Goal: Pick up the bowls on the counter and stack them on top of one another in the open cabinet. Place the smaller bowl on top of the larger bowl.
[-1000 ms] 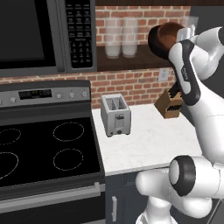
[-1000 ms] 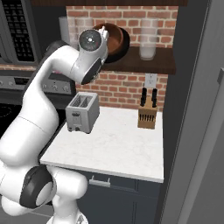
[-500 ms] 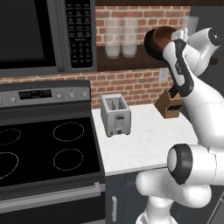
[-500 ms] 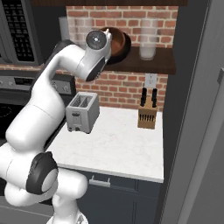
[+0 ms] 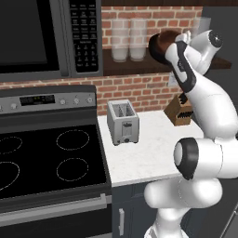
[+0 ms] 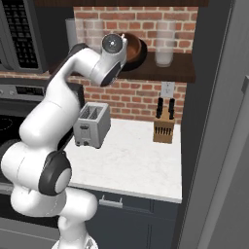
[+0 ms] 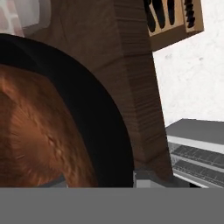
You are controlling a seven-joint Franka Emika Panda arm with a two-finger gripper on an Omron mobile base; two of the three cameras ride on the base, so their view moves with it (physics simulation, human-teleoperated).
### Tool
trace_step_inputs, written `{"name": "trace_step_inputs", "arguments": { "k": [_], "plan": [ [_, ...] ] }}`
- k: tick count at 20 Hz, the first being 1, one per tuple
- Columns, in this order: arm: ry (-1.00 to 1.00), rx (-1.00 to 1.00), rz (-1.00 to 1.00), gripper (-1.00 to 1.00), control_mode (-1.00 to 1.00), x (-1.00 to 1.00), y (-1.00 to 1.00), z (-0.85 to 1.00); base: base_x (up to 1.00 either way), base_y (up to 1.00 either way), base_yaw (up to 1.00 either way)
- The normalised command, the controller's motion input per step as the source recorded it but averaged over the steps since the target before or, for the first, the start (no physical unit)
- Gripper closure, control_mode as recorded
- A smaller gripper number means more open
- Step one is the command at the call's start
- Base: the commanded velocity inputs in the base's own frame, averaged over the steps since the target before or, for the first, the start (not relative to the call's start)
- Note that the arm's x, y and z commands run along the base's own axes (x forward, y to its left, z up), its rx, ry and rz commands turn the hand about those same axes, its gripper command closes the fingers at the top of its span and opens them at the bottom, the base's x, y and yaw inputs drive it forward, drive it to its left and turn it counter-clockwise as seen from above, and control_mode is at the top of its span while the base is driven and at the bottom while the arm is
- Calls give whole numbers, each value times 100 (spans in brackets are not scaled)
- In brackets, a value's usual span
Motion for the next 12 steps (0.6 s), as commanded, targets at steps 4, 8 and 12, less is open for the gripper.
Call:
{"name": "trace_step_inputs", "arguments": {
  "k": [4,8,12],
  "plan": [
    [2,0,0,100,-100,42,0,-6,0,0,0],
    [7,0,0,100,-100,50,0,-6,0,0,0],
    [6,2,0,100,-100,44,-5,-10,0,0,0]
  ]
}}
